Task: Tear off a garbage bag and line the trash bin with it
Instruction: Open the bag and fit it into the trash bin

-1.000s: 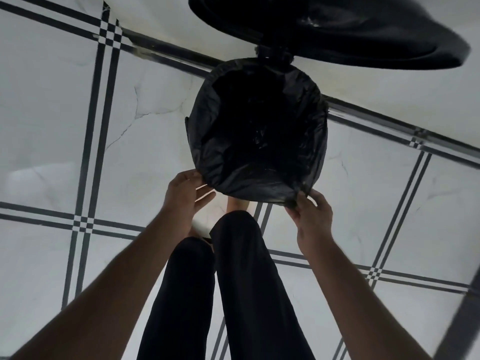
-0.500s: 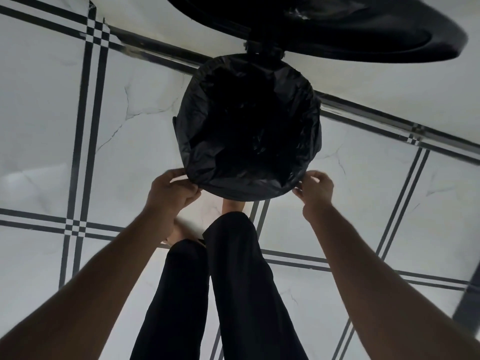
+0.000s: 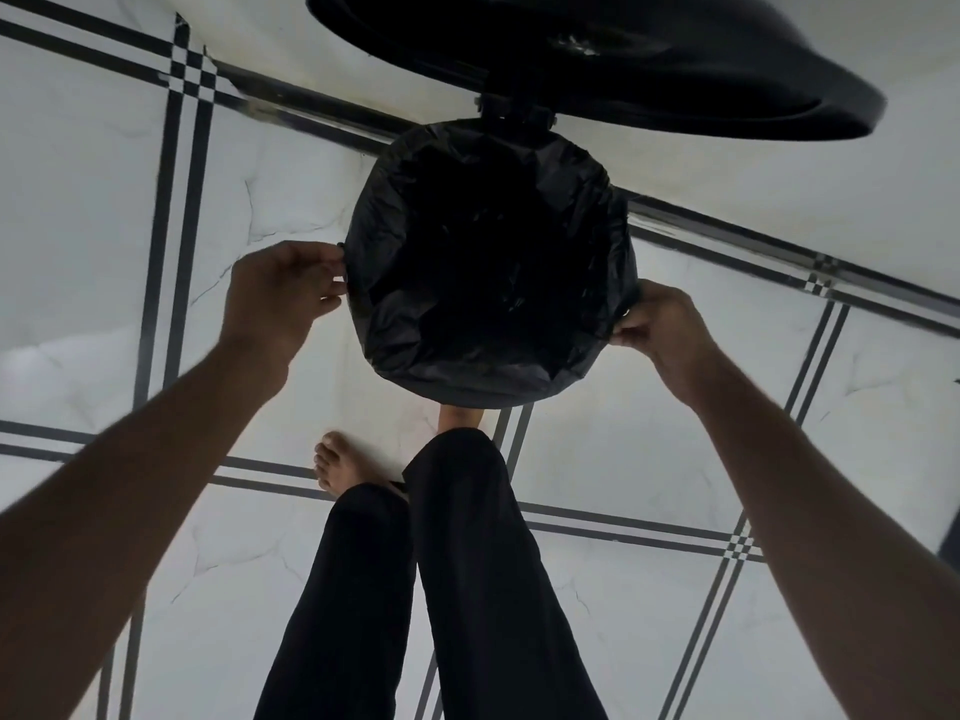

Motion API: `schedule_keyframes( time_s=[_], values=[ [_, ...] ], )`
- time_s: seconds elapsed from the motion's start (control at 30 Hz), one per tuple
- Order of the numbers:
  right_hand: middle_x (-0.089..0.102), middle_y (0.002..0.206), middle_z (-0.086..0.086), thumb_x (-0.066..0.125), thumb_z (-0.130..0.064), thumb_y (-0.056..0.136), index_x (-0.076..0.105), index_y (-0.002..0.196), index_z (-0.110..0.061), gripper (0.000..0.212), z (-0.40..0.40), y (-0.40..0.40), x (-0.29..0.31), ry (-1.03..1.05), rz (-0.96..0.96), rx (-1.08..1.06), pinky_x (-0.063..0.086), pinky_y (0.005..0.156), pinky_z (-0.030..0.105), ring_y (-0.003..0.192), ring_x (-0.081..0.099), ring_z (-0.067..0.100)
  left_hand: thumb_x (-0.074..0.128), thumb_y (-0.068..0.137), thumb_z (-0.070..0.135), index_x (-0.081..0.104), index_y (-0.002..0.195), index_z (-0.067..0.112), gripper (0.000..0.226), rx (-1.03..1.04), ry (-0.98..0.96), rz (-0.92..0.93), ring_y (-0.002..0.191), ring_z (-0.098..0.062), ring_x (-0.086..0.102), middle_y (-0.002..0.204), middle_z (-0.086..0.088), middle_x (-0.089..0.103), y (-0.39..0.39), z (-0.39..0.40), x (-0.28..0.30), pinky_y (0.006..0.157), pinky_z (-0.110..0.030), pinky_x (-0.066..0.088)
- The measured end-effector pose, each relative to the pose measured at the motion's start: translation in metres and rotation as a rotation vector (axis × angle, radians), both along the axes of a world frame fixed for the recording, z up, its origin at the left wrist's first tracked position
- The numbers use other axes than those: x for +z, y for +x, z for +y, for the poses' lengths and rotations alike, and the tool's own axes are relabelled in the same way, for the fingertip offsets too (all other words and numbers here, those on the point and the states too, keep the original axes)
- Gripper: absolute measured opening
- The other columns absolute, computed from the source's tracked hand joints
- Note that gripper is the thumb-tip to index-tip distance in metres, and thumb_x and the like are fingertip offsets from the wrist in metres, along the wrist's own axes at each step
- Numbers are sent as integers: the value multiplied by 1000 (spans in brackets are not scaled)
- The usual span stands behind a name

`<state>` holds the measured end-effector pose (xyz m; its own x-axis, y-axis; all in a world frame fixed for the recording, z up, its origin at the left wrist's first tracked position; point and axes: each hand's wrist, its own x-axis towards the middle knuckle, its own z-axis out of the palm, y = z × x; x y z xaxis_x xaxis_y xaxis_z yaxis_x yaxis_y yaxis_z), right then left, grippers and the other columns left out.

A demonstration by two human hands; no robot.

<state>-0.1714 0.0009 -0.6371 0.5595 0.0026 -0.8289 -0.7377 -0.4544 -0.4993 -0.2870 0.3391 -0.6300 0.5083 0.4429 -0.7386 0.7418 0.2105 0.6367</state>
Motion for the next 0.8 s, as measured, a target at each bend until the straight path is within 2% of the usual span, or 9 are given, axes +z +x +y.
schedule_keyframes(
  time_s=[0.07, 0.13, 0.2, 0.27, 0.4, 0.53, 0.63, 0.7, 0.8],
  values=[
    [64, 95, 14, 48, -2, 79, 69, 102, 2, 31, -3, 4, 4, 99, 34, -101, 57, 88, 40, 82, 63, 27, 58, 90, -1, 70, 88, 21, 24, -69, 8, -26, 85, -21, 68, 91, -5, 72, 4, 4, -1, 89, -33, 57],
    [69, 100, 13, 57, -10, 92, 71, 108, -2, 23, -6, 3, 6, 126, -9, -108, 59, 86, 38, 84, 68, 26, 60, 88, 3, 71, 88, 24, 24, -116, 48, -26, 88, -21, 69, 92, -5, 72, 5, 8, -3, 93, -38, 57],
    [70, 93, 17, 64, -11, 94, 71, 102, -2, 13, -9, -1, 4, 76, -116, -51, 61, 80, 36, 82, 69, 25, 64, 83, 13, 73, 85, 31, 20, -170, 117, -15, 87, -18, 71, 88, 1, 74, 5, 10, -5, 94, -41, 57],
    [68, 77, 12, 66, -8, 94, 70, 85, -7, 10, -9, -1, -2, 3, -193, -65, 61, 71, 33, 70, 67, 21, 64, 79, 23, 74, 83, 35, 16, -216, 175, -6, 87, -17, 71, 85, 7, 74, 6, 10, -6, 93, -41, 57],
    [62, 70, 2, 70, -12, 90, 66, 77, -20, 16, -5, 8, -15, -136, -182, -127, 45, 54, 21, 58, 56, 10, 59, 86, 23, 72, 93, 35, 19, -336, 328, -34, 88, -12, 66, 88, 13, 70, 13, 7, -3, 92, -35, 55],
    [61, 71, 3, 77, -5, 81, 49, 84, -22, 33, 2, 23, -23, -152, -93, -226, 48, 56, 22, 55, 55, 12, 57, 87, 31, 74, 100, 33, 22, -354, 320, 45, 97, -16, 67, 99, 9, 73, 27, 9, -5, 90, -33, 52],
    [62, 74, 10, 61, 9, 79, 61, 77, -10, 18, 10, 40, -27, -104, -30, -162, 57, 71, 31, 63, 59, 21, 58, 92, 36, 75, 107, 27, 24, -401, 304, 85, 96, -17, 64, 104, 3, 73, 36, 7, -7, 85, -31, 48],
    [66, 85, 9, 54, 3, 76, 70, 89, -4, 22, 16, 49, -23, 28, 30, -111, 55, 77, 34, 76, 61, 22, 60, 91, 37, 76, 97, 24, 21, -379, 275, 88, 89, -18, 62, 92, 0, 70, 40, 8, -10, 83, -31, 48],
    [64, 83, -2, 55, -24, 83, 65, 93, -14, 17, 22, 60, -11, 201, 104, -129, 49, 70, 29, 75, 58, 16, 65, 85, 43, 72, 74, 24, 23, -252, 130, 90, 82, -20, 62, 81, -4, 67, 41, 14, -12, 95, -45, 55]
  ],
)
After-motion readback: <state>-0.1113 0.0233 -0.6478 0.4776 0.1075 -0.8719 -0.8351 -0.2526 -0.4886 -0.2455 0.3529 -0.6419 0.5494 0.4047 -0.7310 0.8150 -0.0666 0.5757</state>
